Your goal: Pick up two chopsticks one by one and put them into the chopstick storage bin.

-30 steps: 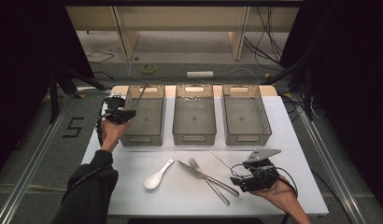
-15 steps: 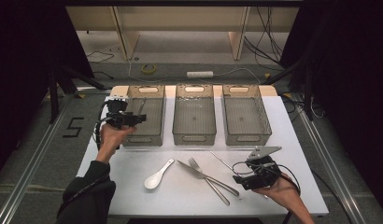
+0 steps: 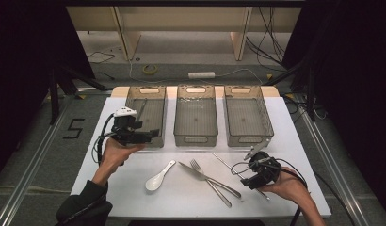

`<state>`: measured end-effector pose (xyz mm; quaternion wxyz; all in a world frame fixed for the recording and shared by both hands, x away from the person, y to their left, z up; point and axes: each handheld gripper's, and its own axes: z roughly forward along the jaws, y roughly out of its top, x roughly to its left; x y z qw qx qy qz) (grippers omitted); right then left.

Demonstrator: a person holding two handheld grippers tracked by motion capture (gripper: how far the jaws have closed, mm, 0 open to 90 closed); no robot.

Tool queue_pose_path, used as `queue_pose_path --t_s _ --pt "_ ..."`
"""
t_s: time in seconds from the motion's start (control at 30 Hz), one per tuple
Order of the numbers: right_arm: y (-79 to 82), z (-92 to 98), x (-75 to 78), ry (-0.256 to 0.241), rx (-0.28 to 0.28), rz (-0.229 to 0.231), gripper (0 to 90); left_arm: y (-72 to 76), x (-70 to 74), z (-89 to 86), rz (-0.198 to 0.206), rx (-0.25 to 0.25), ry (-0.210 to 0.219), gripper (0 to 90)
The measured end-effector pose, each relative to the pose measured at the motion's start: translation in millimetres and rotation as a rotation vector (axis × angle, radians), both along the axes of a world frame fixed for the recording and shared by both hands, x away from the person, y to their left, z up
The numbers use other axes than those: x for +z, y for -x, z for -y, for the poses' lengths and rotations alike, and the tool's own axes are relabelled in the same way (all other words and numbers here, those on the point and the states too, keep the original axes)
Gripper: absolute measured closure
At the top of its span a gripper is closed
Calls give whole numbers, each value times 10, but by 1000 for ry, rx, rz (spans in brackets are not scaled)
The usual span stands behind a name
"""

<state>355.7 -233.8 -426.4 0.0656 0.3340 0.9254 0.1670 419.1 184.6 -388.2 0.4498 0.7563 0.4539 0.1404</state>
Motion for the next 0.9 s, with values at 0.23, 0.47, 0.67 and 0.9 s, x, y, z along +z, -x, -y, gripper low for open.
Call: queue_pose_path --t_s 0.23,0.47,0.67,0.9 --pt "-75 -14 -83 74 10 -51 461 221 -40 126 15 -75 22 158" --pt "-100 -26 -145 110 25 -72 545 453 -93 240 50 -133 45 158" --pt "-104 -32 -179 124 36 -84 622 627 -219 302 81 -157 -7 158" --pt "-96 -43 -211 141 41 -104 696 720 -249 320 109 -176 4 157"
